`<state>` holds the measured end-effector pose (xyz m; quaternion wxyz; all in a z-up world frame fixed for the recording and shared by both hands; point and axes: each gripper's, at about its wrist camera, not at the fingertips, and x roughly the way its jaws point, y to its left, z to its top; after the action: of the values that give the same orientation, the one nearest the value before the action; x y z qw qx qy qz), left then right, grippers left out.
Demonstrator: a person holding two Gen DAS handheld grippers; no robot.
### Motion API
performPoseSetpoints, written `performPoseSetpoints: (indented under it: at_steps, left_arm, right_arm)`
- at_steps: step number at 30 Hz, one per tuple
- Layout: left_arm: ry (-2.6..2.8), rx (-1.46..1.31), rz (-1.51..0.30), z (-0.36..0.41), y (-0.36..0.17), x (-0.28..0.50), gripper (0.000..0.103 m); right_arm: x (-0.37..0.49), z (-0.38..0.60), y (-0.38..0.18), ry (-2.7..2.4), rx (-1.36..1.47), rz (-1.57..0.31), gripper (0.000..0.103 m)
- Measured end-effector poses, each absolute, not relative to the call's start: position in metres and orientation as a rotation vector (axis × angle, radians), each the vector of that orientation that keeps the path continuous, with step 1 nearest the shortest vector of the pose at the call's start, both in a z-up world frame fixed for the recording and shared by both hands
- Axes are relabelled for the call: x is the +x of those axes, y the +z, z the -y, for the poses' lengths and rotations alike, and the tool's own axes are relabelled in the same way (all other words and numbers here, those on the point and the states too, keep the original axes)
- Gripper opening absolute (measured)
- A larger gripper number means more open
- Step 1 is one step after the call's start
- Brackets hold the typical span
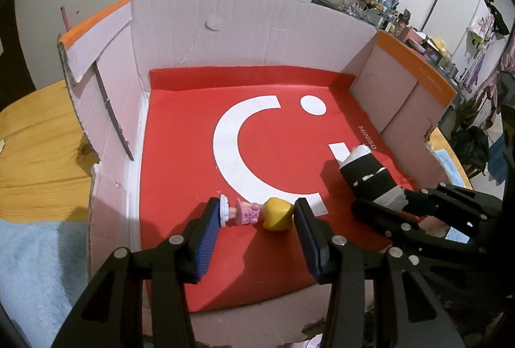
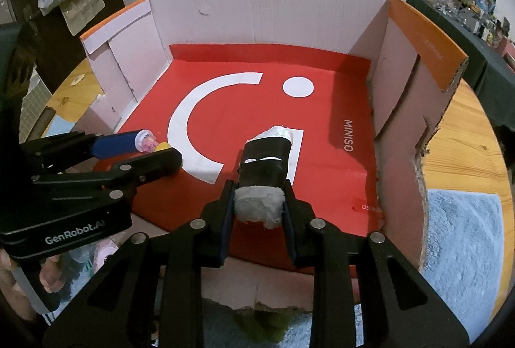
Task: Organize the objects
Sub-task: 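Carry the pink figurine with the left tool while the right tool carries the roll into the box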
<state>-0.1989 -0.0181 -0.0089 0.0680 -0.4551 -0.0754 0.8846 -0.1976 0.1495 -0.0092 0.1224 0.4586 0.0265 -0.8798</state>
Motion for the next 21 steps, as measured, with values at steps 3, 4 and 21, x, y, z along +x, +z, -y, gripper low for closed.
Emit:
performPoseSetpoints:
  at_steps: [3, 4, 21]
  left_arm:
    - [2.665, -1.370, 0.231, 0.0186, -0.0093, -0.1988, 0.049]
    - [2.665, -1.369, 0.230, 0.0183, -0.0093, -0.1986, 0.049]
    - [2.671, -1.353, 0.246, 0.0224, -0.0073, -0.1971, 0.050]
  right_arm:
    - [-0.1990, -0.1483, -0.0111, -2.559, 1.351, -0.089, 0.025]
    - [-0.1995, -0.1477, -0.0116, -2.555, 1.356, -0.095, 0.026]
    - [-0.1969, -0.1500, -0.0103, -2.555, 1.342, -0.089, 0.026]
